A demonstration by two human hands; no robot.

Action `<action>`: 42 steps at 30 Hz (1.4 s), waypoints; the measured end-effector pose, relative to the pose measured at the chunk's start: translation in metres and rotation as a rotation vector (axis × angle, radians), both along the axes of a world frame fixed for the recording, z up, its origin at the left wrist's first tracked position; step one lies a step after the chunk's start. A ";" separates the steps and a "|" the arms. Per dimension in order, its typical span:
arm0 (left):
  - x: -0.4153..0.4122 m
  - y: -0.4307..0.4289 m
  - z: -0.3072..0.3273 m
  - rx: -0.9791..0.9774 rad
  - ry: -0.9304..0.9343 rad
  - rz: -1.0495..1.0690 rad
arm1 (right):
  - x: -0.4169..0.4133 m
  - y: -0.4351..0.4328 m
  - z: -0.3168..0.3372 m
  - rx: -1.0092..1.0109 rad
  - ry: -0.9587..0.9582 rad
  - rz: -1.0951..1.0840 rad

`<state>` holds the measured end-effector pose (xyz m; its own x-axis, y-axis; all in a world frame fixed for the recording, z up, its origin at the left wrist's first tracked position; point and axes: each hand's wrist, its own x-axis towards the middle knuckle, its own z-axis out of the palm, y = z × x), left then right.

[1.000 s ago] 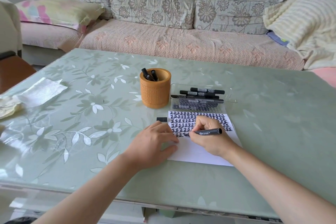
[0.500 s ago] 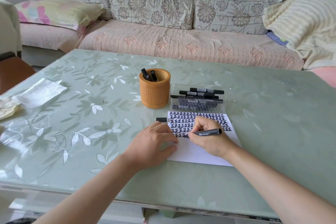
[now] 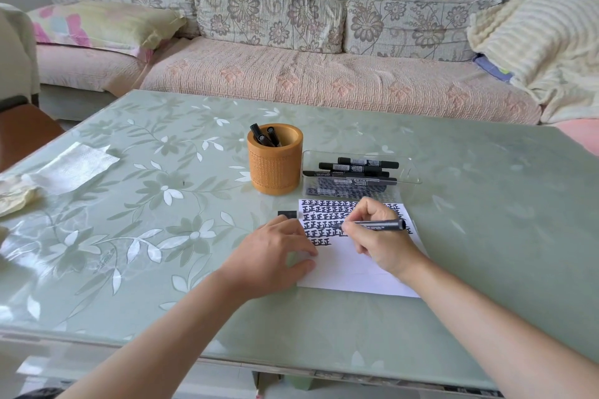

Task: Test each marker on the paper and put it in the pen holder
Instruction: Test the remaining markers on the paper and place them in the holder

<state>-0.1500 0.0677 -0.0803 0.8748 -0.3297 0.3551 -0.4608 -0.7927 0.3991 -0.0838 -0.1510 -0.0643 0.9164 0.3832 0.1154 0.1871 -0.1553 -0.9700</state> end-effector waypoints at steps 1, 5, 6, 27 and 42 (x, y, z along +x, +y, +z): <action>0.001 0.000 0.001 -0.013 0.016 -0.009 | 0.000 0.001 0.001 -0.006 -0.009 -0.001; 0.008 0.001 0.009 -0.093 0.005 0.041 | 0.002 0.002 0.013 -0.054 -0.047 -0.003; 0.011 0.002 0.011 -0.096 -0.027 0.081 | 0.004 0.001 0.016 -0.058 -0.061 0.009; 0.030 0.013 0.023 -0.145 0.011 0.356 | 0.015 0.002 0.028 -0.522 -0.250 -0.094; 0.025 0.007 0.026 -0.163 -0.022 0.230 | 0.013 0.012 0.027 -0.548 -0.318 -0.048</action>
